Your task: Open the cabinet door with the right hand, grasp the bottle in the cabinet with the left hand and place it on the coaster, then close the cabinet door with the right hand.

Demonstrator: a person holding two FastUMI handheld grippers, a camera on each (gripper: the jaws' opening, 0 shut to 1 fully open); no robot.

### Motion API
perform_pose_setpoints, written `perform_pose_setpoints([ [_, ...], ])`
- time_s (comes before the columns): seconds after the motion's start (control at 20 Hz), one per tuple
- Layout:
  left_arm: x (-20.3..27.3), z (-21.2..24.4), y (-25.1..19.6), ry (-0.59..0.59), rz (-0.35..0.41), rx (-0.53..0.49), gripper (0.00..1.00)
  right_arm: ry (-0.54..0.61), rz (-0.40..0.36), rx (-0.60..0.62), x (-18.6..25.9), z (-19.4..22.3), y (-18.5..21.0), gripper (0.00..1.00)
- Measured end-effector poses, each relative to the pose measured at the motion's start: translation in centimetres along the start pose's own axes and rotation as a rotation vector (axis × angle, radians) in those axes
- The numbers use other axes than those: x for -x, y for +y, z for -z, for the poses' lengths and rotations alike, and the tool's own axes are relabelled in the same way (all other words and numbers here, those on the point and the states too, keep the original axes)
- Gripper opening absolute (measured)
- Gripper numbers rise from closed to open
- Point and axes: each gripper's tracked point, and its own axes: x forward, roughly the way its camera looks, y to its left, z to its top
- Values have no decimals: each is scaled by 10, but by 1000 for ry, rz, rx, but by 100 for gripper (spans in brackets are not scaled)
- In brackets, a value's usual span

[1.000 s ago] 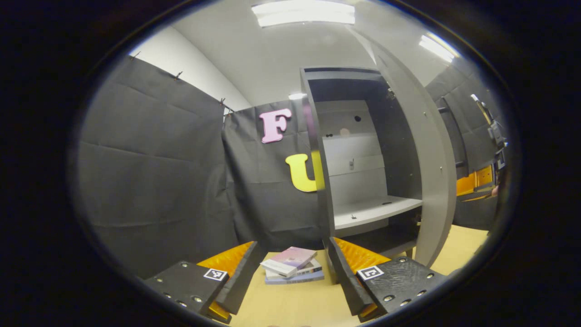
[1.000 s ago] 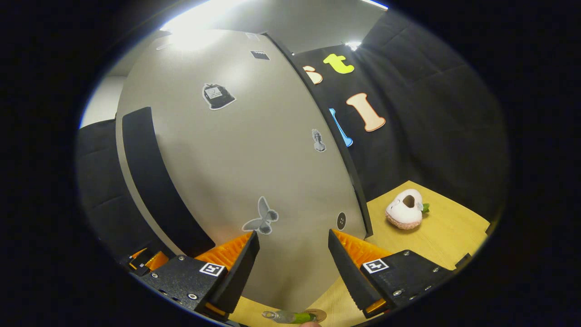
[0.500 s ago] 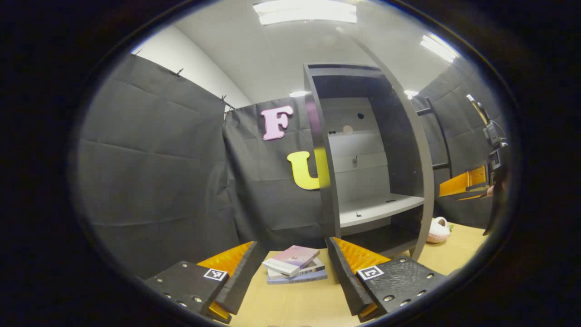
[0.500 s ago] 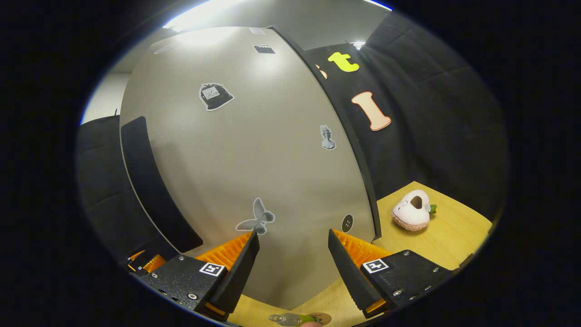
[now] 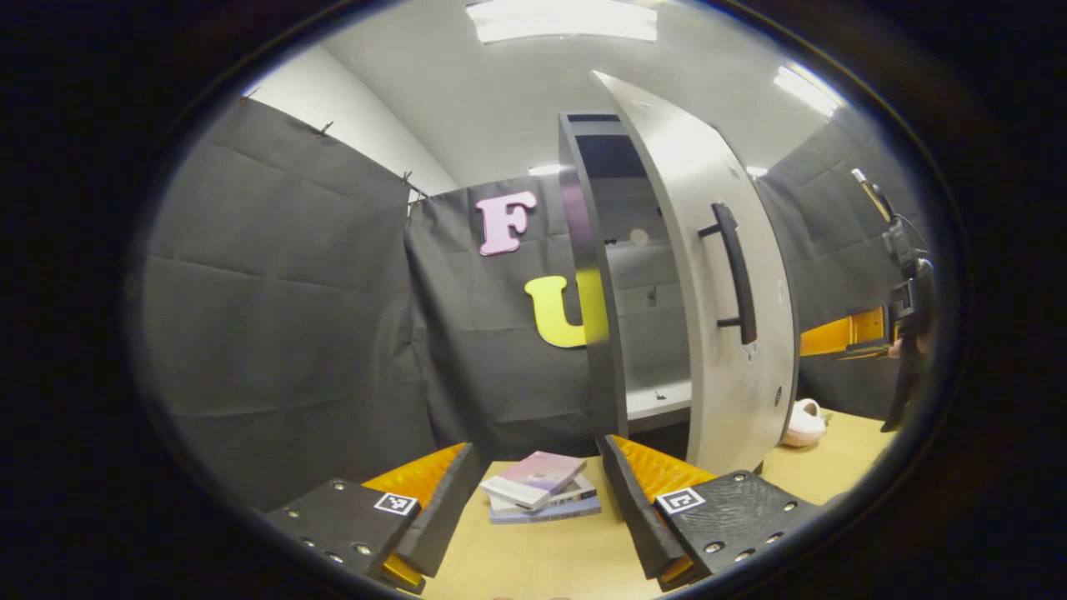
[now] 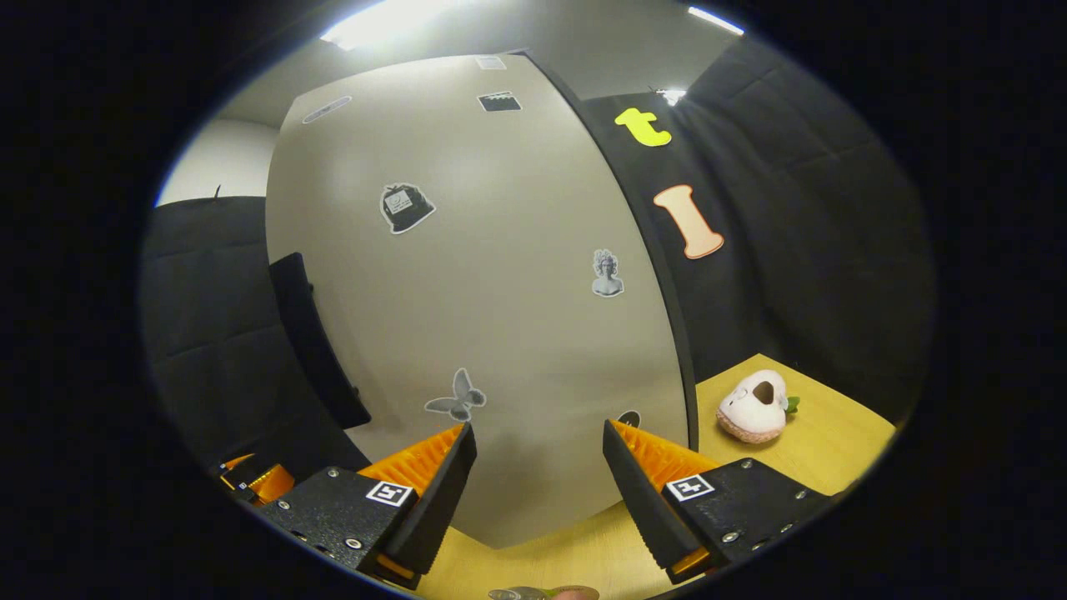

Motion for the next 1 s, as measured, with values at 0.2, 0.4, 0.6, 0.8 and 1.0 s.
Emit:
perform_pose_setpoints([
  [0.2, -7, -2, -20, 10, 53, 25, 91, -34, 46, 32, 4, -7, -9, 94],
  [0.4, -20, -8, -43, 23, 87, 36, 91, -74, 88, 90, 4, -18, -18, 95],
  [0.6, -30, -17, -73, 33, 113, 53, 88, -87, 122, 122, 1, -23, -27, 95],
  [0.8, -37, -34, -99, 14, 106, 72, 88, -82, 102, 195, -11, -32, -28, 95],
  [1.0, -48, -46, -132, 15, 82, 52, 88, -93, 91, 193, -25, -39, -33, 95],
])
